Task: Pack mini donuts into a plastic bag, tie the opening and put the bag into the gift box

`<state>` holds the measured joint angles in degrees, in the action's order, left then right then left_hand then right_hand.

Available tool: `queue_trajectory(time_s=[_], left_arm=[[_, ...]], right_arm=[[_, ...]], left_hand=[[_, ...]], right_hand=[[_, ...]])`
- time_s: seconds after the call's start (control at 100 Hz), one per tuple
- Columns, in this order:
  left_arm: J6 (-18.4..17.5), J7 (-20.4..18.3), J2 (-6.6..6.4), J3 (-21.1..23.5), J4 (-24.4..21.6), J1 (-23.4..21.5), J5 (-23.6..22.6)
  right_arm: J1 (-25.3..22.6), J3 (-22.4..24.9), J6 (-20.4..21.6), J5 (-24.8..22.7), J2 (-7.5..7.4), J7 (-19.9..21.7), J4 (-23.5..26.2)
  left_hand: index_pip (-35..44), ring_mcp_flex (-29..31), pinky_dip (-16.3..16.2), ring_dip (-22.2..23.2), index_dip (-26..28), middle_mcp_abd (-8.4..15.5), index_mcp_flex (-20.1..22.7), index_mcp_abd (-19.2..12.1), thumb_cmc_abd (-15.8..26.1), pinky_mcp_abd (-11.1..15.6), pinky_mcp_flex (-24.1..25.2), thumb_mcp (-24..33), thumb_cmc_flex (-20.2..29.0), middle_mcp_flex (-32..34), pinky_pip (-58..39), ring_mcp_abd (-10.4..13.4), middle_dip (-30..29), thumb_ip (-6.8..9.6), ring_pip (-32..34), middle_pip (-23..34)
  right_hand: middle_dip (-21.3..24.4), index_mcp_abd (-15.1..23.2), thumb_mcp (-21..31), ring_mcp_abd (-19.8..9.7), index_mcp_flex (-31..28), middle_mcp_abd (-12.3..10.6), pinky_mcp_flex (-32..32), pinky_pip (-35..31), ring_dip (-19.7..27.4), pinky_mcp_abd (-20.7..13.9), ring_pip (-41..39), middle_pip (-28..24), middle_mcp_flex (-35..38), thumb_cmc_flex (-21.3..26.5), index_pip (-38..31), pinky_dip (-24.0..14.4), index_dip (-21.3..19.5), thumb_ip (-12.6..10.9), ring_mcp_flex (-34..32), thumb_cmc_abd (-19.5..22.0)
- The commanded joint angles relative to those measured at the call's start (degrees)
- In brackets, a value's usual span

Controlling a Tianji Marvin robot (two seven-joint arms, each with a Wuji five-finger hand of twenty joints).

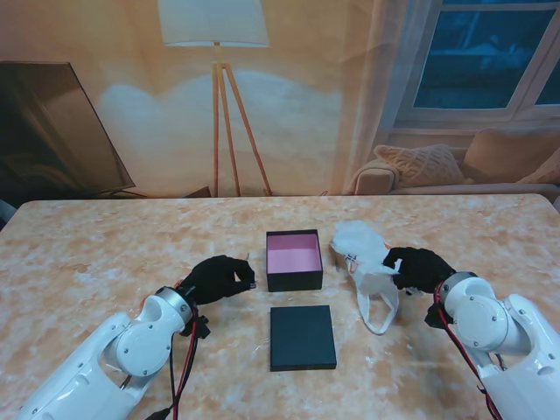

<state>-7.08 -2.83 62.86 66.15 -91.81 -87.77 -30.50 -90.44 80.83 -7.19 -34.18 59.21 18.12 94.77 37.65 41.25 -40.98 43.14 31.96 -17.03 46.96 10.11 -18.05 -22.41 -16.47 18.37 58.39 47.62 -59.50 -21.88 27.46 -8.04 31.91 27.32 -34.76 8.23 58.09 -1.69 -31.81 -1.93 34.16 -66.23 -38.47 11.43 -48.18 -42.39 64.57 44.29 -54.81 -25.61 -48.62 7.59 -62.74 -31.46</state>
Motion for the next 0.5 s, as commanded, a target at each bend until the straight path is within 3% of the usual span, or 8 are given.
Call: queue_trajectory(time_s=[0.0, 0.12, 0.2, 0.26, 0.37, 0.49], left_arm=[[0.07, -0.94, -0.04, -0.03, -0.40, -0.07, 0.07], [0.07, -0.94, -0.04, 0.03, -0.44, -0.12, 0.12], [0.05, -0.89, -0.03, 0.05, -0.45, -0.14, 0.10], [0.04, -0.87, -0.02, 0.05, -0.45, -0.15, 0.12], [0.10, -0.87, -0.02, 0.00, -0.46, -0.13, 0.13], [0.10, -0.94, -0.04, -0.02, -0.45, -0.09, 0.07]], right_arm=[[-0.52, -0.19, -0.11, -1.06, 0.91, 0.19, 1.19], [-1.20, 0.49, -2.63, 3.07, 1.22, 0.37, 3.05], [-1.62, 1.10, -3.77, 5.43, 1.26, 0.98, 4.19], [-1.75, 1.53, -4.30, 7.40, 1.22, 1.86, 4.68], [-1.70, 1.77, -5.41, 9.66, 1.23, 2.61, 5.18], [-1.51, 1.93, -5.15, 10.72, 1.12, 3.39, 5.04]], left_hand=[[0.16, 0.22, 0.84, 0.80, -0.59, 0.68, -1.34, -1.00, -0.25, -0.08, 1.14, 0.19, 0.72, 0.02, 1.00, -0.54, 0.69, 0.48, 0.93, 0.46], [0.21, 0.18, 0.83, 0.80, -0.59, 0.66, -1.32, -1.08, -0.21, 0.02, 1.12, 0.14, 0.76, -0.04, 0.99, -0.56, 0.67, 0.49, 0.92, 0.43], [0.19, 0.20, 0.83, 0.81, -0.63, 0.68, -1.35, -1.00, -0.15, 0.05, 1.09, 0.13, 0.77, 0.03, 0.98, -0.63, 0.68, 0.51, 0.93, 0.45], [0.16, 0.20, 0.82, 0.83, -0.66, 0.61, -1.38, -1.00, -0.08, -0.02, 1.14, 0.06, 0.77, 0.05, 0.99, -0.67, 0.67, 0.52, 0.94, 0.44], [0.14, 0.20, 0.81, 0.84, -0.69, 0.58, -1.36, -0.91, 0.08, -0.08, 1.14, -0.01, 0.78, 0.07, 0.98, -0.67, 0.67, 0.55, 0.96, 0.44], [0.15, 0.12, 0.81, 0.82, -0.68, 0.64, -1.32, -0.98, 0.14, -0.06, 1.13, -0.12, 0.79, 0.11, 1.00, -0.63, 0.68, 0.56, 0.92, 0.45]], right_hand=[[-3.07, 2.09, -1.76, -0.28, 0.80, 0.04, -0.32, -2.18, -2.63, 1.19, -3.43, -2.85, -0.09, 2.67, 3.34, -1.77, 2.73, -1.76, -0.44, 3.43], [-11.69, 1.70, -4.94, -1.37, -2.05, 1.50, -2.28, -2.89, -8.80, 2.14, -13.74, -6.99, -3.45, 4.49, 5.21, -3.42, 4.54, -3.19, 1.40, 8.02], [-19.36, -0.35, -9.82, -4.13, -2.52, 1.52, -3.08, -4.23, -13.79, 2.24, -22.56, -10.89, -6.66, 7.00, 5.75, -5.45, 3.97, -4.43, 2.47, 14.19], [-22.71, -0.26, -13.11, -5.14, -2.40, 1.23, -3.31, -4.75, -15.62, 2.04, -26.11, -12.75, -7.99, 8.31, 6.59, -6.79, 2.75, -4.95, 2.94, 17.68], [-24.08, -2.00, -18.65, -5.41, -0.56, 1.11, -4.51, -4.05, -16.43, 2.40, -27.15, -13.05, -9.56, 11.14, 7.01, -7.64, 2.85, -3.72, 3.90, 19.85], [-22.69, -3.83, -26.44, -4.76, 0.51, 1.43, -4.91, -2.21, -15.98, 2.40, -24.94, -12.05, -10.67, 14.71, 5.49, -7.17, 5.74, -2.57, 4.99, 20.65]])
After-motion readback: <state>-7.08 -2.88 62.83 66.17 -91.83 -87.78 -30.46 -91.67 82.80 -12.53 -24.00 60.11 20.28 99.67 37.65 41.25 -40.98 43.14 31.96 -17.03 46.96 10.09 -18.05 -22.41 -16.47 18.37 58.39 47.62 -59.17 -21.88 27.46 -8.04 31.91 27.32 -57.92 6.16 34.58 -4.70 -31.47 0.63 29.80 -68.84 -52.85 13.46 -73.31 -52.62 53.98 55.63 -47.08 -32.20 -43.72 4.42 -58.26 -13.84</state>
